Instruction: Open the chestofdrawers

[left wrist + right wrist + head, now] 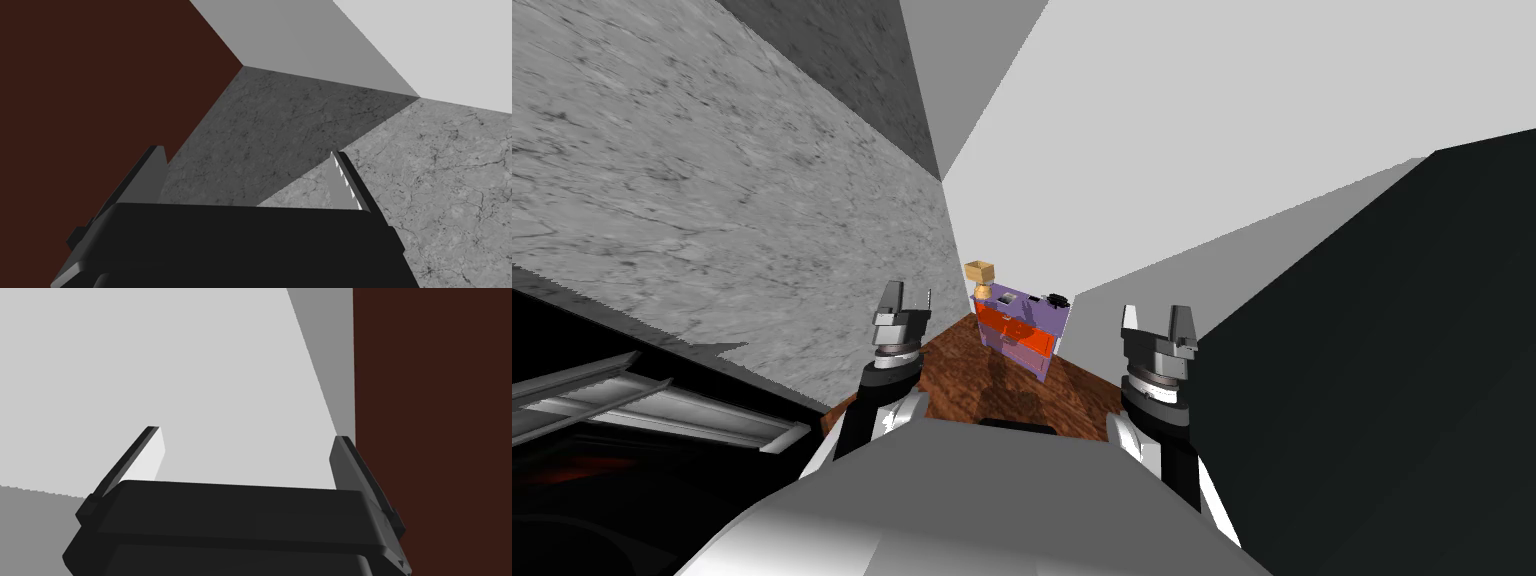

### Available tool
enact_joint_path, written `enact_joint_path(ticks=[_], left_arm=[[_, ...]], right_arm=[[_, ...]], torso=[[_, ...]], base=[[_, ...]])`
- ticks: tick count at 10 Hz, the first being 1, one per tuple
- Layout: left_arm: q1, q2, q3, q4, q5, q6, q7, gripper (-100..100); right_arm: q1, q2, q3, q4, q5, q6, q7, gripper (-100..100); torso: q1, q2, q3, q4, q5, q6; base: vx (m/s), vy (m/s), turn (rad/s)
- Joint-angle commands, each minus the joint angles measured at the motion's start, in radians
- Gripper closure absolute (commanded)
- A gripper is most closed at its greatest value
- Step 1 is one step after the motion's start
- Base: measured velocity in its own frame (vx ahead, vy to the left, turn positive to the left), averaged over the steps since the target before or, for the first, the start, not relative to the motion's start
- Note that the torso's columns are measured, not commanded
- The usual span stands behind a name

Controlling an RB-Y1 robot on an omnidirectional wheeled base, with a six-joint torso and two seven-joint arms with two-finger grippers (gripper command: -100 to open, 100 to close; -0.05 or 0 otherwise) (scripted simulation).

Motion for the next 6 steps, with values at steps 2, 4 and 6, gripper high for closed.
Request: enact_joint_path(ticks=[2,4,6], left_arm=[[0.0,0.0,0.0,0.0,0.0,0.0,0.0,0],[0.0,0.0,0.0,0.0,0.0,0.0,0.0,0],[0.0,0.0,0.0,0.0,0.0,0.0,0.0,0]], right_arm=[[0.0,0.0,0.0,0.0,0.0,0.0,0.0,0],[0.0,0.0,0.0,0.0,0.0,0.0,0.0,0],[0.0,0.0,0.0,0.0,0.0,0.0,0.0,0]], torso=[[0.0,0.104,-0.209,0.105,0.0,0.0],[0.0,0.248,-0.497,0.249,0.0,0.0],[0.0,0.396,-0.792,0.396,0.0,0.0]], base=[[0.0,0.0,0.0],[0.0,0.0,0.0],[0.0,0.0,0.0]])
